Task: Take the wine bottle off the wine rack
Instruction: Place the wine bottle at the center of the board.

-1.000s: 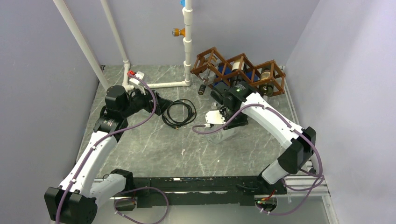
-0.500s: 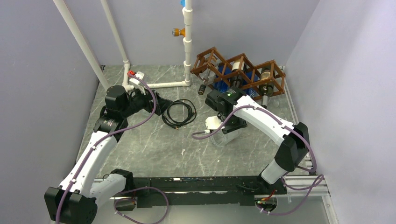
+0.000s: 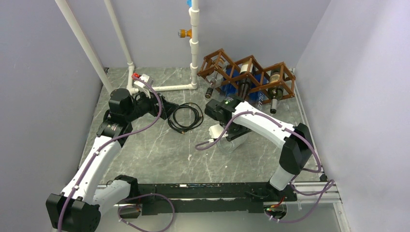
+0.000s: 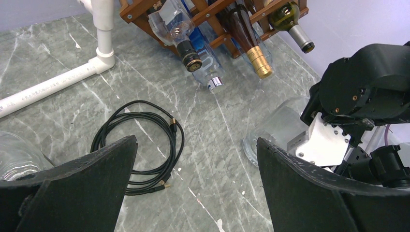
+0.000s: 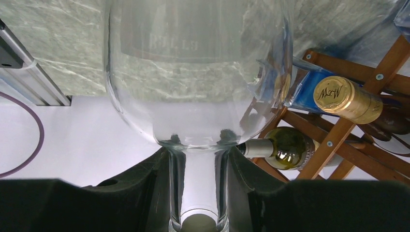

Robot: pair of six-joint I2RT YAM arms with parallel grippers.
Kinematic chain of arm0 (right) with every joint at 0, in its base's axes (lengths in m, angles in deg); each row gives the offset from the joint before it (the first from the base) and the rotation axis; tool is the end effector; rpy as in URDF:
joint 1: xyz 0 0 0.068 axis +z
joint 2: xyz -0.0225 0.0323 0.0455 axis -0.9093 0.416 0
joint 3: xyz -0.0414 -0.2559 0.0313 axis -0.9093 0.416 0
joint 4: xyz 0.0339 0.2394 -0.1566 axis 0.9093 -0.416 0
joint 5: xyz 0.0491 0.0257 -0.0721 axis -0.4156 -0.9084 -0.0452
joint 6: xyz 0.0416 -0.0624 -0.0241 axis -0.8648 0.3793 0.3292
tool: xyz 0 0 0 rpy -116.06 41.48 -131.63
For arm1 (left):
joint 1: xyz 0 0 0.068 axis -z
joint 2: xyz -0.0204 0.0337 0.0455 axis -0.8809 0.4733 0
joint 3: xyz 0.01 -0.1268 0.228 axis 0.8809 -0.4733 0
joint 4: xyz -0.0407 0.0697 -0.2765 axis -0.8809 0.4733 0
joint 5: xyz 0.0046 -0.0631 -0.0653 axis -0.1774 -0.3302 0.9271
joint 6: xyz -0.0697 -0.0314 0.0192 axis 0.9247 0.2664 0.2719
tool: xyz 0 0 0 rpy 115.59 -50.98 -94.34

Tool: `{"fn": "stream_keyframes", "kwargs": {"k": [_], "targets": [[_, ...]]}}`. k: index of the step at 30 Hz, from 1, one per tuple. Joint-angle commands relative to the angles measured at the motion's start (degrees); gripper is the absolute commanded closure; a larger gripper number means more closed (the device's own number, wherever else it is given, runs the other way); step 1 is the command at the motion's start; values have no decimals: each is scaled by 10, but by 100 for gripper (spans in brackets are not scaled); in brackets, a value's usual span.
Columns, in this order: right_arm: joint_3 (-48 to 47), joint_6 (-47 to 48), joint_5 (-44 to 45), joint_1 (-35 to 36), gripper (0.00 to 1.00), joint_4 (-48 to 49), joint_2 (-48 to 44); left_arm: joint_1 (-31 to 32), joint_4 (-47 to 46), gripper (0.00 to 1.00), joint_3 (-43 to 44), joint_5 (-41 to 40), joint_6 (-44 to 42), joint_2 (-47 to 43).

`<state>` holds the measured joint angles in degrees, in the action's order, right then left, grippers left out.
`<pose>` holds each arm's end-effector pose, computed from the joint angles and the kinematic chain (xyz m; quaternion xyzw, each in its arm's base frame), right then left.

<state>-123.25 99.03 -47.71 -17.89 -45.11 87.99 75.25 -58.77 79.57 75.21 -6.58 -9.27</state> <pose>0.2255 0.2070 0.2352 0.7823 -0.5869 0.1934 0.0787 0.2682 -0.1009 0.3341 0.1714 0.7397 -0.3503 0.5484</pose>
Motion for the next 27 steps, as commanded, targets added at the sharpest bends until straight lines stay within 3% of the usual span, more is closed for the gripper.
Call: {"fn": "stream_keyframes", "kwargs": {"k": [1, 12, 27], "targets": [[-9, -17, 40, 13, 68, 1, 1, -2, -13, 1, 20, 13, -10, -15], [-14, -26, 28, 39, 39, 1, 3, -2, -12, 1, 20, 13, -11, -16], [-69, -30, -14, 61, 30, 0, -8, -2, -12, 1, 20, 12, -11, -13]]}}
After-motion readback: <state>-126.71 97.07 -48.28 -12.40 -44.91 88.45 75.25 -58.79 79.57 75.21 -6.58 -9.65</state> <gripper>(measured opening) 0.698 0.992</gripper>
